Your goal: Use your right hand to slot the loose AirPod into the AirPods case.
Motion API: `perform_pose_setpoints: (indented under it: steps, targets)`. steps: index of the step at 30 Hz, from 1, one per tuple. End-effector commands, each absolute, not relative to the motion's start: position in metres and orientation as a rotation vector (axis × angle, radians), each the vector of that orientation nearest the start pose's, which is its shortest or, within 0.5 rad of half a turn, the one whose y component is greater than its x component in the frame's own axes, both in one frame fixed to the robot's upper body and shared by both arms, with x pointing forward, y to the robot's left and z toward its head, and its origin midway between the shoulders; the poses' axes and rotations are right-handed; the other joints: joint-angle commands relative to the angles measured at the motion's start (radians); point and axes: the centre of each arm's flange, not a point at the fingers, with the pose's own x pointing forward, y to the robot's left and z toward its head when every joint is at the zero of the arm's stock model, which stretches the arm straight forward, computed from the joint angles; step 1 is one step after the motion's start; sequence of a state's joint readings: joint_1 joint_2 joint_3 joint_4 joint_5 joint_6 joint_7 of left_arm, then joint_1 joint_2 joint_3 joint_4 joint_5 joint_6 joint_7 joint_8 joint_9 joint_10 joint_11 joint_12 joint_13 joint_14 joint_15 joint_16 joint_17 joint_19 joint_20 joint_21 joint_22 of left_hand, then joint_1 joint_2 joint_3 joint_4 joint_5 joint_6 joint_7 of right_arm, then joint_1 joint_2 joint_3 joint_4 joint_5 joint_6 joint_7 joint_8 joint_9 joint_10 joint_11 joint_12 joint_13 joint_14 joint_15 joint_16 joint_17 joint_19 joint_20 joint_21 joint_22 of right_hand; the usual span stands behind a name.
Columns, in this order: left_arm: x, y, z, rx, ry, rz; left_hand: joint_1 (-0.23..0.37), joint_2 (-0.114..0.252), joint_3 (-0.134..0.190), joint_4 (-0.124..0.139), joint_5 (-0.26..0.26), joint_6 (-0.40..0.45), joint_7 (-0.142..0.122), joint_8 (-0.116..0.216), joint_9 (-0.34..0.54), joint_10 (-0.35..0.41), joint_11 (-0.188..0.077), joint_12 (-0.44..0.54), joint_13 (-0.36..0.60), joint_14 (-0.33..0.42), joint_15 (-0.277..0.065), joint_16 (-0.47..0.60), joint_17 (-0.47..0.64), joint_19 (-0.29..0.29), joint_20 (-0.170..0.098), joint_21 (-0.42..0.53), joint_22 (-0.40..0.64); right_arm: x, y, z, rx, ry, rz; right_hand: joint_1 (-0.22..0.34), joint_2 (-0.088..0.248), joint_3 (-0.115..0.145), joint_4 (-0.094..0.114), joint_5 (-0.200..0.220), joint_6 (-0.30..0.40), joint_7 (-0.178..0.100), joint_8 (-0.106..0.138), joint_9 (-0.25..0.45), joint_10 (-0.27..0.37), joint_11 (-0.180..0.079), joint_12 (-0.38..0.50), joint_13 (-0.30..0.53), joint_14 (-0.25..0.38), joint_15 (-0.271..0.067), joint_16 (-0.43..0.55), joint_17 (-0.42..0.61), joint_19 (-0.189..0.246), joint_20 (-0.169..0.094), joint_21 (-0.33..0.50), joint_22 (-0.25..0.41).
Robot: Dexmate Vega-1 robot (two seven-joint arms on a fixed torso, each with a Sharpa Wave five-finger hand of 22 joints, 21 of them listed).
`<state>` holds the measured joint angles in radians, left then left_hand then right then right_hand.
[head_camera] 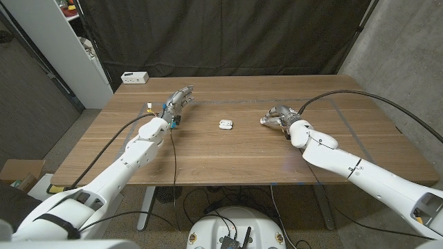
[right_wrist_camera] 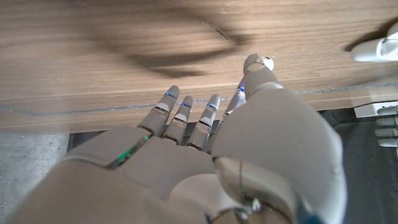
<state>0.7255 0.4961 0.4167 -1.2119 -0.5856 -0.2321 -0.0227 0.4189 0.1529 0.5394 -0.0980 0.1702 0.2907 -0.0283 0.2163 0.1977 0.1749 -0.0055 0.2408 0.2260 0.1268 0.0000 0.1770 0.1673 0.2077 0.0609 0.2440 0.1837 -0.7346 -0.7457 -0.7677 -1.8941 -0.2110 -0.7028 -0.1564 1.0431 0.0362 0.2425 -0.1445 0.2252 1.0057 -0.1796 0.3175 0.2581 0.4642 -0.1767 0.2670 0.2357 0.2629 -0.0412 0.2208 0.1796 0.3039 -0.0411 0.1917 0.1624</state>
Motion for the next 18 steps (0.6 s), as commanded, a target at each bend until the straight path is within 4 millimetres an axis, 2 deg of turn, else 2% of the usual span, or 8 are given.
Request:
perform_pose_setpoints:
  steps: [1,11,12,16,18]
  targets:
    - [0.67,0.289,-0.007,0.058,-0.558,-0.197,0.007,0.001,0.005,-0.011,0.007,0.025,-0.014,0.009,0.002,0.004,0.001,0.001,0.001,0.0,0.002,0.001,0.003,0.001,0.006,-0.005,0.003,0.583,-0.166,-0.015,-1.111,-0.332,0.009,0.0,0.009,-0.008,0.002,-0.002,0.006,0.009,0.006,0.006,0.017,0.009,0.008,0.007,0.024,-0.16,0.004,0.003,0.018,0.004,0.003,0.004]
    - [0.669,0.291,-0.009,0.063,-0.562,-0.206,0.009,0.0,0.005,-0.015,0.007,0.031,-0.013,0.009,0.002,0.008,-0.001,0.003,0.002,-0.001,0.0,0.001,0.002,0.0,0.007,-0.007,0.003,0.576,-0.147,-0.007,-1.136,-0.316,0.051,-0.004,0.006,-0.017,0.002,-0.005,0.007,0.017,0.005,0.011,0.02,0.014,0.006,0.012,0.039,-0.156,0.007,0.005,0.02,0.023,0.0,0.004]
    - [0.669,0.291,-0.009,0.065,-0.562,-0.208,0.009,0.0,0.005,-0.015,0.007,0.033,-0.014,0.009,0.002,0.009,-0.001,0.003,0.002,-0.002,0.001,0.001,0.002,0.0,0.007,-0.007,0.003,0.575,-0.145,-0.006,-1.143,-0.315,0.053,-0.005,0.007,-0.018,0.002,-0.005,0.006,0.017,0.005,0.012,0.015,0.025,0.004,0.013,0.035,-0.148,0.005,0.006,0.015,0.027,-0.003,0.005]
    - [0.67,0.291,-0.01,0.065,-0.564,-0.21,0.01,-0.001,0.005,-0.016,0.007,0.034,-0.015,0.009,0.002,0.009,-0.001,0.003,0.002,-0.001,0.0,0.001,0.002,0.0,0.007,-0.007,0.003,0.574,-0.136,0.0,-1.162,-0.303,0.071,-0.009,0.007,-0.021,0.004,-0.006,0.008,0.02,0.005,0.014,0.013,0.023,0.002,0.016,0.027,-0.137,0.002,0.008,0.011,0.037,-0.004,0.005]
    - [0.67,0.29,-0.011,0.065,-0.565,-0.213,0.01,-0.001,0.005,-0.017,0.007,0.035,-0.015,0.009,0.002,0.01,-0.002,0.003,0.002,-0.002,0.001,0.001,0.002,-0.001,0.007,-0.007,0.003,0.574,-0.132,0.002,-1.173,-0.294,0.082,-0.012,0.008,-0.024,0.005,-0.007,0.01,0.02,0.004,0.015,-0.001,0.03,-0.005,0.018,0.016,-0.124,-0.002,0.01,0.007,0.046,-0.006,0.005]
